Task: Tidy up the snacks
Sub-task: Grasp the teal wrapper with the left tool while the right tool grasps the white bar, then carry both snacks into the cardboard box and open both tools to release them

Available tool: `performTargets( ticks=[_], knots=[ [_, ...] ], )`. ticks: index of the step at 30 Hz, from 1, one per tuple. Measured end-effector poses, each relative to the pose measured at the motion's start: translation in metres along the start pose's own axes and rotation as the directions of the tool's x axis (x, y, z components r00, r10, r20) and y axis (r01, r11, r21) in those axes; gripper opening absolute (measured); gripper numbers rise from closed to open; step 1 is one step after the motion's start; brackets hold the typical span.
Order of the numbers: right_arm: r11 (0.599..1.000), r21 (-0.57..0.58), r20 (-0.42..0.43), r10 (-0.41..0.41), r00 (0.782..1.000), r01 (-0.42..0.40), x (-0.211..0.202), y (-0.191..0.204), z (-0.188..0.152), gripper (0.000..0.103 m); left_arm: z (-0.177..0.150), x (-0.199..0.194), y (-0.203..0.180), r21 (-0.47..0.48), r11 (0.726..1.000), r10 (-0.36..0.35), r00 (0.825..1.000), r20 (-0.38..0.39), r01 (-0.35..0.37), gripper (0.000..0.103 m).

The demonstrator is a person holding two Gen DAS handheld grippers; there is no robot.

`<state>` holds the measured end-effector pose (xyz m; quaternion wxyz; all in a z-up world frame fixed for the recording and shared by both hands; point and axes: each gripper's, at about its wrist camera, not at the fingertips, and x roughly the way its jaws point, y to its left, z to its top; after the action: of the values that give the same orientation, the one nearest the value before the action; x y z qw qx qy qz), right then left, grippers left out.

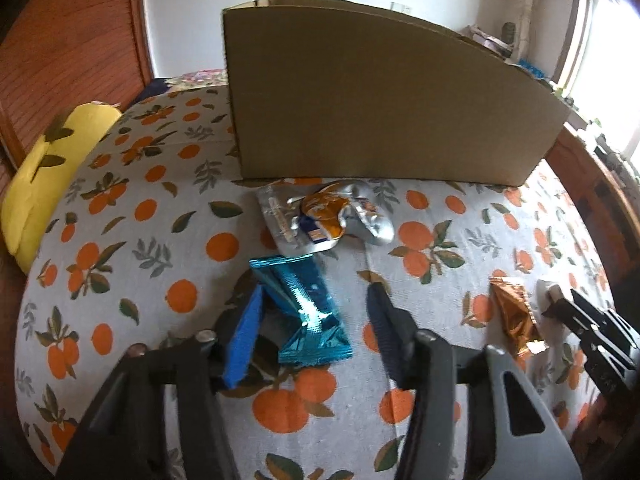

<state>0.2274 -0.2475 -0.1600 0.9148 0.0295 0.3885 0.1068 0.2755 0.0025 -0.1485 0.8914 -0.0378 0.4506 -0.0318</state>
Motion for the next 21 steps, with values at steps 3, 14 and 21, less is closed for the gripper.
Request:
performTargets(
  ticks=[3,14,21],
  knots=[
    [1.0,0.007,0.003,0.008,1.0,-0.008,0.0,-0.001,0.0,0.023,-0.003,-0.001,0.0,0.008,1.0,0.005,1.0,-0.004,-0.005,0.039],
    [0.999,-0.022,0.004,-0.027,1.0,0.027,0.001,0.004,-0.001,0.022,-0.014,-0.014,0.003,0.022,1.0,-0.006,1.0,0.003,0.006,0.026],
    [1.0,-0.021,0.011,-0.021,1.0,0.021,0.0,0.004,-0.001,0.02,-0.015,-0.035,-0.001,0.036,0.998,-0.05,0.998,0.035,0.049,0.026]
  ],
)
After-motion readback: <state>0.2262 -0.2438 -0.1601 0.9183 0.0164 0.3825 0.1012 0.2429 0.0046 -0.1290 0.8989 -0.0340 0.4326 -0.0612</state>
